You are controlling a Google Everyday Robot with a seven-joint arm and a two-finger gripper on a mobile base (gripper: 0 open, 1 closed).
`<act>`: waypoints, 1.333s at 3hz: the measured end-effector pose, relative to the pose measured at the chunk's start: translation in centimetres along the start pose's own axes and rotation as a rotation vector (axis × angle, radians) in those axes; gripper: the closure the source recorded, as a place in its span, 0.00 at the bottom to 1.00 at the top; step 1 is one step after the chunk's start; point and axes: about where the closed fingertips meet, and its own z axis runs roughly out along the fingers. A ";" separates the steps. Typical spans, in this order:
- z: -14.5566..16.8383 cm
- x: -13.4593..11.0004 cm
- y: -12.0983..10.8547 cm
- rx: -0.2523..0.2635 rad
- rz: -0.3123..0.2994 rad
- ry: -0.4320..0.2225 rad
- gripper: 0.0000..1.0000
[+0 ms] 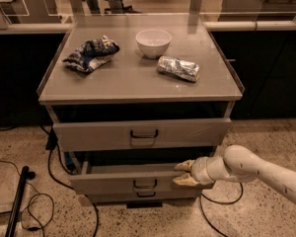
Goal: Open middle drawer
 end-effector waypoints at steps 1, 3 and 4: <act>-1.6 0.9 1.9 0.017 0.002 -0.017 0.84; -3.1 2.0 5.0 0.032 0.022 -0.040 1.00; -3.7 2.1 6.8 0.045 0.011 -0.046 1.00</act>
Offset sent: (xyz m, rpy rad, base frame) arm -0.1246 -0.0702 -0.0105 0.0886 -0.0050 -0.1080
